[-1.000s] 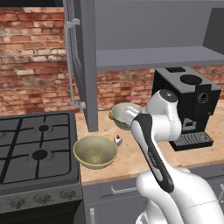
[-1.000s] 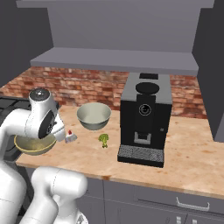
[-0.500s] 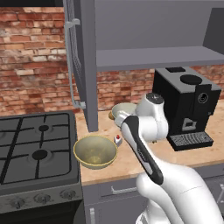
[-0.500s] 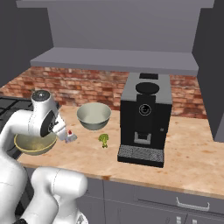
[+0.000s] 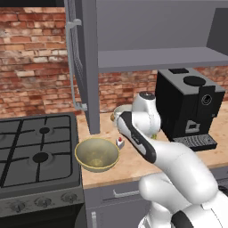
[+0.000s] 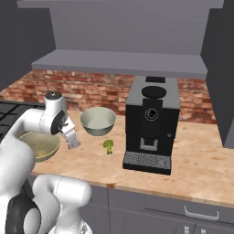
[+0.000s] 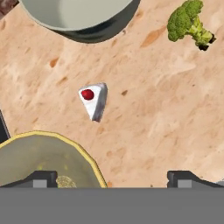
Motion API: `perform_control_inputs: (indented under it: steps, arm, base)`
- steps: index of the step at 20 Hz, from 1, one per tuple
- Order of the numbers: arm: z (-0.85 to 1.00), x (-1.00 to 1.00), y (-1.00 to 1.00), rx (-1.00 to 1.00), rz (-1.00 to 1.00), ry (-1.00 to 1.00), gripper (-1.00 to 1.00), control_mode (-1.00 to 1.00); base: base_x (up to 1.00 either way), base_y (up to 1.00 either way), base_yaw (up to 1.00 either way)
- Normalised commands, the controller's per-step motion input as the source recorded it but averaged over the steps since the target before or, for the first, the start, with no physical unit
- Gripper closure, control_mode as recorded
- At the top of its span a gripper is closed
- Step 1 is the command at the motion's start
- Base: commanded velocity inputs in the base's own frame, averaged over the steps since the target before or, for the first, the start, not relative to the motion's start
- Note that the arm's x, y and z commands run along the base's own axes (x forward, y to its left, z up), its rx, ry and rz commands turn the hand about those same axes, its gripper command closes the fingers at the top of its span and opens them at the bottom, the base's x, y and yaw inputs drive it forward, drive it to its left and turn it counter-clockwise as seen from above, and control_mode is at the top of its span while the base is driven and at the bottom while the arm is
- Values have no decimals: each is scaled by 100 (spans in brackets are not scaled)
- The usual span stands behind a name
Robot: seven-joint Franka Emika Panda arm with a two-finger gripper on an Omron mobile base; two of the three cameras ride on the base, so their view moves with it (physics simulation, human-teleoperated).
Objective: Pick both bowls and place them on the counter. Then place the cake in one bowl and place the broccoli in the other bowl.
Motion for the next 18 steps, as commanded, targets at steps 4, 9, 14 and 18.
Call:
perform_control_inputs:
  steps: [4,9,14,18]
  arm:
    - [-10,44,0,0,1,12,-100,-100]
    - [0,-1,0,0,1,0,-100,-100]
    - [0,0,-4,0,1,0,-100,-100]
    - [0,0,0,0,0,0,-100,-100]
  base:
    - [0,0,0]
    - [0,0,0]
    - [0,0,0]
    - [0,0,0]
